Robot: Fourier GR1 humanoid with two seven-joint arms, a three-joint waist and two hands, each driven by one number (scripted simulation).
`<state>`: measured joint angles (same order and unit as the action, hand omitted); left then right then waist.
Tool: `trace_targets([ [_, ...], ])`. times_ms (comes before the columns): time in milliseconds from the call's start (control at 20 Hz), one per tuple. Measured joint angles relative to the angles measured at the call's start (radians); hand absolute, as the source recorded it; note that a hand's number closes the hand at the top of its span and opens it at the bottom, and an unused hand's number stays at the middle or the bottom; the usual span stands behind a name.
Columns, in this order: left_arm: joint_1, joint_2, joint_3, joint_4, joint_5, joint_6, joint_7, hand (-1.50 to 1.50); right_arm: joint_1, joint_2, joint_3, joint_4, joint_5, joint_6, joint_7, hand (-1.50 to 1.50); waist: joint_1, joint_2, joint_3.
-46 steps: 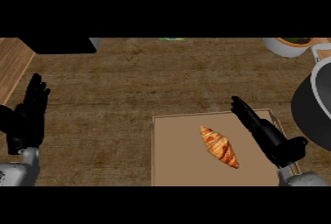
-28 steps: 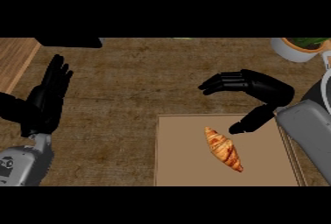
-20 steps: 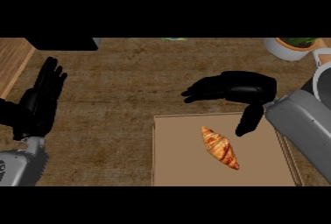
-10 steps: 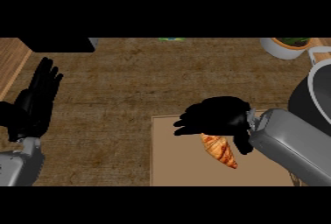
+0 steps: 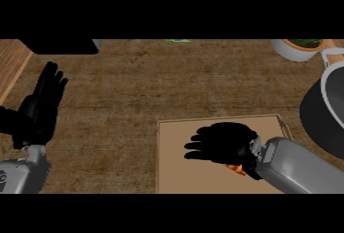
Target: Pick the croissant from the tray and place it in the pot
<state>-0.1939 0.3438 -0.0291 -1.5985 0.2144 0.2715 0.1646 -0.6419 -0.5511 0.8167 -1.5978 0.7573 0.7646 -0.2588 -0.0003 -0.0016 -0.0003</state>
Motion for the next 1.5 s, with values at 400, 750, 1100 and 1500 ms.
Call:
trace_targets([
  [400,-0.001,-0.011,0.029,-0.025,-0.013,-0.024,0.041,0.0,0.072,0.031,-0.011,0.036,0.173,-0.048,-0.007,-1.5,0.003,0.001,0.0],
  [750,-0.008,-0.02,0.066,-0.011,-0.024,-0.061,0.041,0.0,0.108,0.087,-0.041,0.115,0.294,-0.097,-0.061,-1.5,0.004,0.002,0.0],
  [1100,-0.009,-0.048,0.076,-0.018,-0.051,-0.072,0.052,0.0,0.144,0.132,-0.066,0.202,0.414,-0.157,-0.115,-1.5,0.004,0.002,0.0],
  [1500,0.007,-0.075,0.083,-0.035,-0.073,-0.087,0.051,0.0,0.139,0.163,-0.091,0.281,0.515,-0.213,-0.199,1.5,0.006,0.0,0.0],
])
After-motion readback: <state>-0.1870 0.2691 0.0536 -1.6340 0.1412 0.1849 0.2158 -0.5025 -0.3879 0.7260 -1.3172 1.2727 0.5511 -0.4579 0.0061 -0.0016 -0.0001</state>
